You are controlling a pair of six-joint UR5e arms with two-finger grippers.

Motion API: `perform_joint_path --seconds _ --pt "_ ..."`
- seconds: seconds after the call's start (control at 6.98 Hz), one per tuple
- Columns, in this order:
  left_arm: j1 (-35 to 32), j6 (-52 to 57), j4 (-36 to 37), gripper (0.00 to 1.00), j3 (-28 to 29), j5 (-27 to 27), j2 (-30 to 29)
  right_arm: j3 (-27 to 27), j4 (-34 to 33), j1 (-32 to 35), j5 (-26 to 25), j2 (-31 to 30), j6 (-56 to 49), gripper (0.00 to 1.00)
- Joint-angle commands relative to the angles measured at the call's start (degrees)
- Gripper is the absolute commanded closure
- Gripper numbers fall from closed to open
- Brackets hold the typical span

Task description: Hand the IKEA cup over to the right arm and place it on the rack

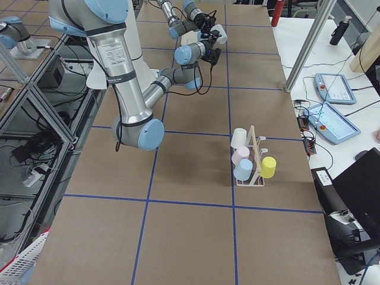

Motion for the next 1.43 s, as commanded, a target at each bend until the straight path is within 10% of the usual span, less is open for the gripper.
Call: perform_joint_path --seconds 0.0,1.29 --pt "0.9 0.0 0.0 1.00 1.7 1.1 -1.4 0.0 0.0 -0.5 0.0 0.3 0.1 0.00" --pt "5.7 1.5 0.1 1.00 2.8 5.9 -5.0 -1.5 0.0 -0.8 -0.4 0.8 0.1 0.00"
